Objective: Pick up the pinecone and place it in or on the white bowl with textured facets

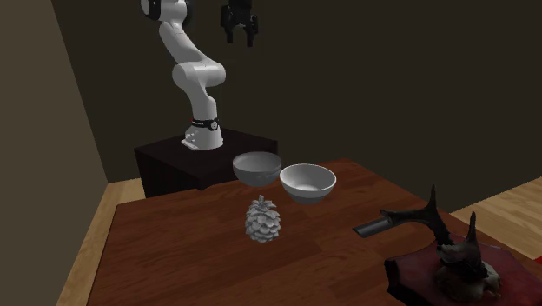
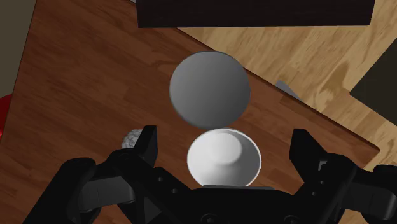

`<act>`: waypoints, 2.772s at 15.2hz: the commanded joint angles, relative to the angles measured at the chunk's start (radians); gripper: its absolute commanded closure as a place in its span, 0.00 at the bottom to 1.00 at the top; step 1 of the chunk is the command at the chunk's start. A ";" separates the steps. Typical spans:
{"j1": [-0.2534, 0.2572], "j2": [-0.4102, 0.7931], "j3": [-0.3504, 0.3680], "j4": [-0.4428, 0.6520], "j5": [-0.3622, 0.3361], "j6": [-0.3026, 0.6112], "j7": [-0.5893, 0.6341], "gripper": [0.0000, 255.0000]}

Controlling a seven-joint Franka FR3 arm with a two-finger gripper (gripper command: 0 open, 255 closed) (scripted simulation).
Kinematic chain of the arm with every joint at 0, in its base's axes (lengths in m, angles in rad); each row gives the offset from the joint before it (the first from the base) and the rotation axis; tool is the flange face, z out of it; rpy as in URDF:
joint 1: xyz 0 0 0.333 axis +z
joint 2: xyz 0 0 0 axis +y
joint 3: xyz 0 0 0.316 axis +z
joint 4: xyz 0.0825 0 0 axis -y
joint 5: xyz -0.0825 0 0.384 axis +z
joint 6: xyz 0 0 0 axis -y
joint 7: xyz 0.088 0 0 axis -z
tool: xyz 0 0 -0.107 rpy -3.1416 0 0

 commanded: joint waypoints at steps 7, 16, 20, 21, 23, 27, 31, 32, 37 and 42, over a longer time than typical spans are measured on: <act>-0.013 0.143 -0.094 -0.035 -0.034 0.175 -0.078 0.00; -0.015 0.435 -0.226 0.005 -0.030 0.417 -0.209 0.00; -0.011 0.588 -0.277 0.058 0.006 0.506 -0.281 0.00; -0.011 0.627 -0.288 0.074 0.019 0.526 -0.300 0.00; -0.011 0.708 -0.308 0.111 0.050 0.562 -0.342 0.00; -0.023 0.875 -0.332 0.201 0.128 0.618 -0.431 0.00; -0.053 1.045 -0.331 0.313 0.214 0.649 -0.517 0.00; -0.064 1.087 -0.327 0.344 0.234 0.653 -0.536 0.00; -0.126 1.296 -0.297 0.523 0.318 0.653 -0.614 0.00; -0.182 1.466 -0.266 0.698 0.363 0.630 -0.653 0.00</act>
